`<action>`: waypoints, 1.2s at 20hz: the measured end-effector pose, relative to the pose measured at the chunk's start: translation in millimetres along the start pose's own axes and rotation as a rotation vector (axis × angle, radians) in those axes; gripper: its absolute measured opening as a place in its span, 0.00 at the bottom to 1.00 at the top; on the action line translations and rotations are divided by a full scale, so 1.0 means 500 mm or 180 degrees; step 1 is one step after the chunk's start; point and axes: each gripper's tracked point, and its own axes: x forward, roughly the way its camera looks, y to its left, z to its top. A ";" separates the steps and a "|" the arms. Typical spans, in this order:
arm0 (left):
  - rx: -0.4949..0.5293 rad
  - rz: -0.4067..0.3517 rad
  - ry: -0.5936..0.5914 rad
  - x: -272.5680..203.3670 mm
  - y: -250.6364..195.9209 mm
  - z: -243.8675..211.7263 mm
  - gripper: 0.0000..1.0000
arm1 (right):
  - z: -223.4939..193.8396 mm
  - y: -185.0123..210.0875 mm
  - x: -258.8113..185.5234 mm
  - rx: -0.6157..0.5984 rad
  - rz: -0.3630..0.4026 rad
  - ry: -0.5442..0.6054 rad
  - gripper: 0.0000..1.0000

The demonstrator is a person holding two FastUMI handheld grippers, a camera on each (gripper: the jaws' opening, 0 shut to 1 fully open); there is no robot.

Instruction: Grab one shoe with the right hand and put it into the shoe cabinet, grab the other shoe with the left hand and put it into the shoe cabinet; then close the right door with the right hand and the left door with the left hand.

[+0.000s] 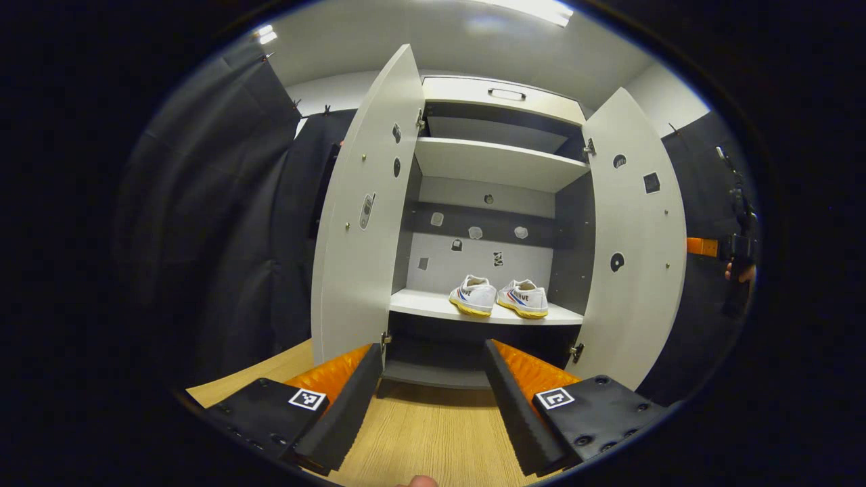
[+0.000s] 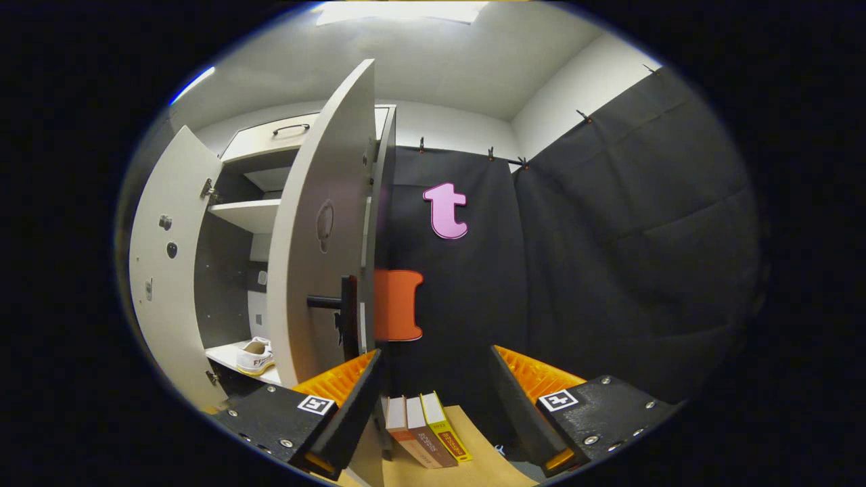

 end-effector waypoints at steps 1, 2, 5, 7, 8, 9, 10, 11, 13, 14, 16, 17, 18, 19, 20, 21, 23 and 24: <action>0.0012 0.0007 0.0005 -0.003 0.001 0.000 0.97 | 0.006 0.003 0.004 0.0010 0.0015 -0.0033 0.94; 0.0019 0.0006 0.0009 -0.003 0.001 0.000 0.97 | 0.016 0.012 -0.008 0.0023 0.0014 -0.0056 0.93; 0.0037 -0.0013 0.0037 0.002 -0.005 -0.003 0.96 | 0.023 0.024 -0.009 -0.0070 0.0029 -0.0123 0.90; 0.0031 -0.0032 0.0041 0.001 -0.006 -0.006 0.96 | 0.029 0.040 -0.011 -0.0131 0.0065 -0.0142 0.89; 0.0027 -0.0040 0.0038 0.003 -0.009 -0.002 0.96 | 0.027 0.054 -0.014 -0.0113 0.0116 -0.0143 0.89; 0.0019 -0.0050 0.0048 0.003 -0.009 -0.003 0.96 | 0.026 0.067 -0.015 -0.0063 0.0181 -0.0153 0.88; 0.0016 -0.0048 0.0062 0.003 -0.007 -0.009 0.97 | 0.023 0.081 -0.016 -0.0003 0.0238 -0.0140 0.88; 0.0012 -0.0044 0.0073 0.003 -0.003 -0.011 0.97 | 0.022 0.095 -0.019 0.0042 0.0283 -0.0127 0.88; -0.0004 -0.0055 0.0084 0.005 -0.002 -0.012 0.96 | 0.025 0.127 -0.021 0.0014 0.0371 -0.0141 0.88; -0.0002 -0.0066 0.0086 0.005 -0.003 -0.011 0.96 | 0.028 0.147 -0.022 -0.0025 0.0415 -0.0153 0.88; 0.0032 -0.0054 0.0065 0.003 0.005 -0.007 0.97 | 0.026 0.188 -0.022 -0.0015 0.0522 -0.0142 0.88; 0.0047 -0.0048 0.0057 0.002 0.009 -0.006 0.97 | 0.025 0.210 -0.021 0.0029 0.0592 -0.0122 0.88; 0.0057 -0.0037 0.0052 0.002 0.012 -0.005 0.97 | 0.023 0.232 -0.019 0.0058 0.0667 -0.0105 0.88; 0.0060 -0.0032 0.0044 0.000 0.014 -0.004 0.97 | 0.023 0.252 -0.015 0.0078 0.0727 -0.0111 0.88; 0.0067 -0.0017 0.0041 -0.004 0.019 -0.004 0.97 | 0.023 0.270 -0.009 0.0087 0.0776 -0.0118 0.88; 0.0074 0.0004 0.0041 -0.006 0.025 -0.004 0.97 | 0.021 0.288 -0.005 0.0111 0.0822 -0.0108 0.88; 0.0073 0.0027 0.0059 -0.011 0.034 -0.008 0.99 | 0.019 0.313 0.006 0.0177 0.0911 -0.0086 0.88; 0.0077 0.0043 0.0066 -0.014 0.038 -0.009 0.96 | 0.019 0.326 0.013 0.0174 0.0914 -0.0096 0.96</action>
